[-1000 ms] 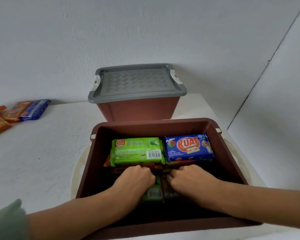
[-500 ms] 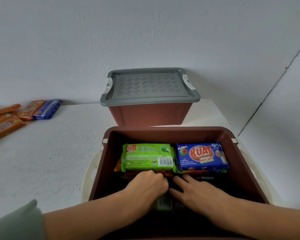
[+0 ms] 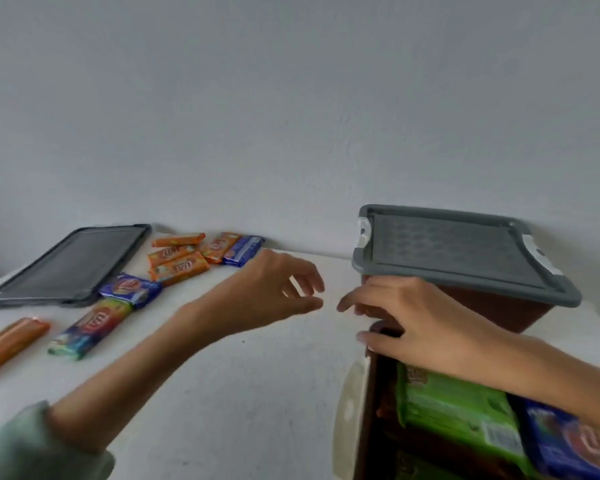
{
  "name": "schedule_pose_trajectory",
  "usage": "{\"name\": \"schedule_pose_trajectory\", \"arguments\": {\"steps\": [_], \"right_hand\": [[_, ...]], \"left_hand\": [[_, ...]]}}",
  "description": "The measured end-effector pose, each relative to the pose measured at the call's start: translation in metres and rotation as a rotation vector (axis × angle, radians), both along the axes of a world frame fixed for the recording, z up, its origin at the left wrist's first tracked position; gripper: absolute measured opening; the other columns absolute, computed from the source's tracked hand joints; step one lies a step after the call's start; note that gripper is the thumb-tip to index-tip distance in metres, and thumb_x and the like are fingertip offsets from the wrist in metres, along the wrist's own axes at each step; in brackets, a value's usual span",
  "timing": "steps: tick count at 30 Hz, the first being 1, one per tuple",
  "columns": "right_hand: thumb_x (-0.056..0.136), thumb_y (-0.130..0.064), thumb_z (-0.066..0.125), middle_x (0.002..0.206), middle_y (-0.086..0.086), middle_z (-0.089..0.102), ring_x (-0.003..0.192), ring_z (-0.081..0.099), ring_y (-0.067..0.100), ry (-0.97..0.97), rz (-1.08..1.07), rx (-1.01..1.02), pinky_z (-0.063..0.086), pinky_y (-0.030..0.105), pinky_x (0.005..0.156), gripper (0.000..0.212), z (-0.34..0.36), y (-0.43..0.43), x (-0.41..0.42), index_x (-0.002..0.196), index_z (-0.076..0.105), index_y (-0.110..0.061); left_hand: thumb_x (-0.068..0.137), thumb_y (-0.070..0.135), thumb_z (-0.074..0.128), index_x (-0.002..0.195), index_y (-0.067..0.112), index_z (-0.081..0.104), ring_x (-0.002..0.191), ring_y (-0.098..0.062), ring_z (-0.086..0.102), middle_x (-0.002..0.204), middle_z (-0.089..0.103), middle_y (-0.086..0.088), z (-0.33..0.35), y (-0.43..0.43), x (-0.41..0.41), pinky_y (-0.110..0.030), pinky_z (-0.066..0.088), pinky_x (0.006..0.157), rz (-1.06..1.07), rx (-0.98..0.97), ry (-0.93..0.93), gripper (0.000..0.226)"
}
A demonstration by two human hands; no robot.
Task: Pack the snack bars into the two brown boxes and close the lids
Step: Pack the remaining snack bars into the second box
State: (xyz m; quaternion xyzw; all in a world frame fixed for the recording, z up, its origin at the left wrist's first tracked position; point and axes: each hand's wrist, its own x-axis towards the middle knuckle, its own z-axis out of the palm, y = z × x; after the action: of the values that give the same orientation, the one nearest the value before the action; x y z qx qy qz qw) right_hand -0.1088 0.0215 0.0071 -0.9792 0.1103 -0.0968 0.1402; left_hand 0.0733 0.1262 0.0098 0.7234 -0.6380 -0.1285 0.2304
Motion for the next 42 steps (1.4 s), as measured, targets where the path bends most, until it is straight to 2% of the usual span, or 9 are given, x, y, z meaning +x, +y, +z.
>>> {"name": "schedule_pose_trajectory", "arguments": {"steps": [5,12,18,21,29,32,34,39,42], "right_hand": [[0.09,-0.031,0.056,0.121,0.001,0.051,0.113,0.047,0.015,0.032,0.015,-0.074,0.042,0.028,0.091,0.047,-0.014,-0.021,0.137,0.135,0.043,-0.028],[0.089,-0.027,0.057,0.133,0.012,0.042,0.125,0.039,0.027,0.162,-0.085,0.028,0.039,0.032,0.098,0.061,-0.086,-0.067,0.304,0.143,0.032,-0.019],[0.093,-0.053,0.041,0.158,0.006,-0.01,0.146,-0.006,0.029,0.38,-0.181,0.081,0.013,0.044,0.118,0.082,-0.153,-0.082,0.366,0.15,-0.003,-0.014],[0.093,-0.058,0.033,0.157,0.004,-0.015,0.145,-0.013,0.029,0.408,-0.198,0.022,0.014,0.046,0.117,0.084,-0.168,-0.08,0.368,0.149,-0.008,-0.011],[0.093,-0.057,0.032,0.159,0.0,0.003,0.147,0.0,0.022,0.308,-0.142,0.017,0.018,0.036,0.117,0.076,-0.163,-0.065,0.323,0.15,0.009,-0.013],[0.089,-0.06,0.034,0.134,0.001,0.049,0.128,0.04,0.02,0.065,-0.195,-0.037,0.044,0.025,0.086,0.058,-0.16,-0.058,0.306,0.12,0.052,-0.013],[0.086,-0.06,0.04,0.109,-0.002,0.052,0.11,0.048,0.017,-0.029,-0.285,-0.057,0.038,0.02,0.067,0.047,-0.157,-0.052,0.304,0.093,0.053,-0.016],[0.078,-0.059,0.059,0.137,0.013,0.026,0.126,0.031,0.029,0.086,-0.571,0.177,0.043,0.032,0.093,0.076,-0.164,-0.039,0.318,0.138,0.032,-0.02],[0.084,-0.046,0.059,0.141,0.017,0.024,0.128,0.029,0.033,0.216,-0.586,0.173,0.039,0.036,0.099,0.076,-0.157,-0.034,0.323,0.145,0.022,-0.023]], "left_hand": [[0.082,0.033,0.065,0.119,0.022,0.057,0.103,-0.016,0.055,0.112,0.058,0.0,-0.015,-0.003,0.131,-0.023,0.039,0.084,0.328,0.005,-0.184,0.039],[0.084,0.045,0.058,0.141,0.018,0.032,0.135,-0.025,0.031,0.147,0.033,-0.008,-0.097,-0.018,0.271,-0.037,0.029,0.11,0.59,0.209,-0.1,0.068],[0.094,0.054,0.03,0.149,0.026,-0.002,0.145,-0.029,-0.006,0.157,-0.008,-0.005,-0.172,-0.017,0.288,-0.049,0.002,0.117,0.589,0.373,-0.196,0.069],[0.096,0.052,0.02,0.146,0.025,-0.014,0.142,-0.032,-0.017,0.155,-0.02,-0.005,-0.18,-0.017,0.288,-0.052,-0.006,0.116,0.574,0.406,-0.245,0.067],[0.097,0.047,0.024,0.147,0.02,-0.015,0.142,-0.035,-0.016,0.156,-0.018,-0.004,-0.171,-0.017,0.268,-0.054,-0.002,0.114,0.5,0.506,-0.241,0.069],[0.094,0.043,0.041,0.148,0.024,-0.005,0.143,-0.036,-0.001,0.157,-0.002,-0.005,-0.163,-0.017,0.254,-0.058,0.004,0.114,0.409,0.536,-0.293,0.074],[0.088,0.041,0.054,0.146,0.032,0.01,0.138,-0.034,0.015,0.151,0.017,-0.006,-0.156,-0.019,0.25,-0.059,0.012,0.112,0.338,0.506,-0.31,0.074],[0.079,0.044,0.065,0.144,0.035,0.022,0.138,-0.026,0.016,0.152,0.018,0.0,-0.156,-0.008,0.262,-0.045,0.017,0.114,0.268,0.409,-0.138,0.079],[0.079,0.036,0.068,0.141,0.033,0.031,0.13,-0.021,0.033,0.141,0.036,0.002,-0.16,0.003,0.269,-0.035,0.03,0.11,0.241,0.314,-0.004,0.073]]}}
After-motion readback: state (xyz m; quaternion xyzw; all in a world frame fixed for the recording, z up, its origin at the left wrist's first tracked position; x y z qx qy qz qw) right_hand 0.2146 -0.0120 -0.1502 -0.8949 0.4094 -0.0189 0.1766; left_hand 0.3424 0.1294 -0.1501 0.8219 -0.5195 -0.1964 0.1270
